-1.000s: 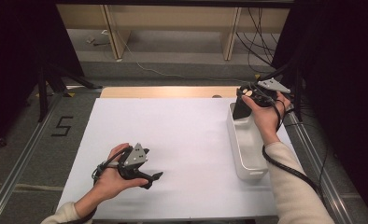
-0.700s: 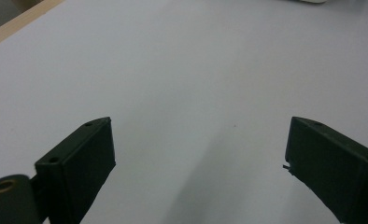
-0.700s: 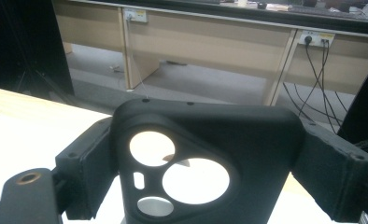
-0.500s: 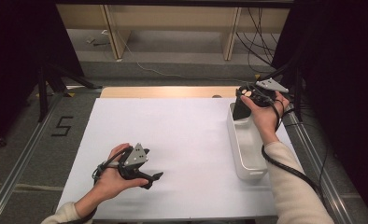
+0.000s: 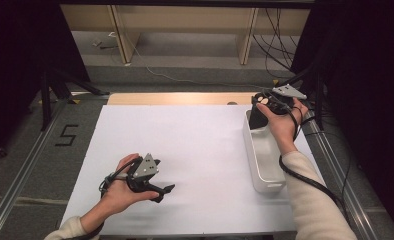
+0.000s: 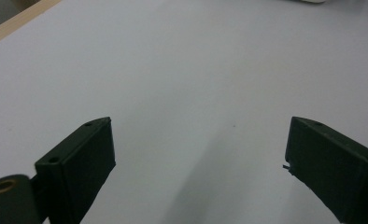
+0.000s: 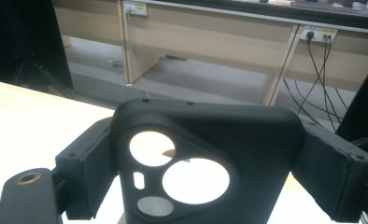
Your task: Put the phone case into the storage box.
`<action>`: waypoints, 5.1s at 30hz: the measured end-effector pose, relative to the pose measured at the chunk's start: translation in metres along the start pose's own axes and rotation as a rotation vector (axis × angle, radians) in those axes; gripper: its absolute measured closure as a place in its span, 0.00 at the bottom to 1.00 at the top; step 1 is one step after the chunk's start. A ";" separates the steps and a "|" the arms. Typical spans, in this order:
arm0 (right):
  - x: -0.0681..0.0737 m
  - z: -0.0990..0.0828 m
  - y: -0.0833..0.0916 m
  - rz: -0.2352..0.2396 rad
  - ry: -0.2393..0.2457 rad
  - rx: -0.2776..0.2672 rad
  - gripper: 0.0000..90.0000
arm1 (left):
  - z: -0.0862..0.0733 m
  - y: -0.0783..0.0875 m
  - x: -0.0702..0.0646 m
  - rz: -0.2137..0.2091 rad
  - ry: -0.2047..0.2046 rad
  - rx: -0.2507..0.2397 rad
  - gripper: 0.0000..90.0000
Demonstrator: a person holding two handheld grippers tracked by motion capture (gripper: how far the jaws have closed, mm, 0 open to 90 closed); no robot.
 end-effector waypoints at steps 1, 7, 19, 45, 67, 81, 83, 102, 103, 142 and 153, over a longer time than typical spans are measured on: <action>0.000 0.000 0.000 0.000 0.003 0.003 0.17 | 0.000 0.000 0.000 0.000 0.000 0.000 0.09; 0.001 -0.001 -0.002 -0.002 0.005 0.006 0.17 | 0.000 -0.001 0.000 -0.001 0.000 -0.003 0.09; 0.001 -0.004 -0.005 -0.005 0.012 0.022 0.17 | 0.000 -0.001 0.000 -0.002 -0.001 0.000 0.09; 0.001 -0.007 -0.014 -0.007 0.017 0.048 0.16 | 0.001 -0.001 -0.001 -0.003 -0.001 -0.002 0.09; 0.000 -0.012 -0.019 -0.008 0.015 0.092 0.16 | 0.002 -0.001 -0.001 -0.003 -0.003 -0.005 0.09; 0.000 -0.013 -0.025 -0.010 0.008 0.119 0.16 | 0.002 -0.001 -0.001 -0.003 -0.005 -0.005 0.09; 0.001 -0.013 -0.026 -0.012 0.003 0.122 0.16 | 0.002 -0.001 -0.002 -0.003 -0.002 -0.004 0.09; 0.002 -0.018 -0.037 -0.017 -0.005 0.150 0.15 | 0.002 -0.001 -0.002 -0.004 -0.002 -0.006 0.09; 0.002 -0.018 -0.037 -0.020 -0.003 0.153 0.15 | 0.002 -0.001 -0.002 -0.004 -0.002 -0.006 0.09; 0.008 -0.008 -0.013 0.009 0.010 0.103 0.03 | 0.003 -0.002 -0.002 -0.008 -0.004 -0.004 0.09; 0.013 -0.011 0.005 0.038 0.032 0.107 0.04 | 0.003 -0.002 -0.003 -0.007 0.000 -0.003 0.09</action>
Point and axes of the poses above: each handheld gripper's, and its own axes: y roughly backward along the jaws, z roughly out of its top, x roughly to its left, the point moved 4 cm from there along -y, roughly forward along the jaws, and after that the axes turned 14 degrees about -y, right-handed, at the moved point
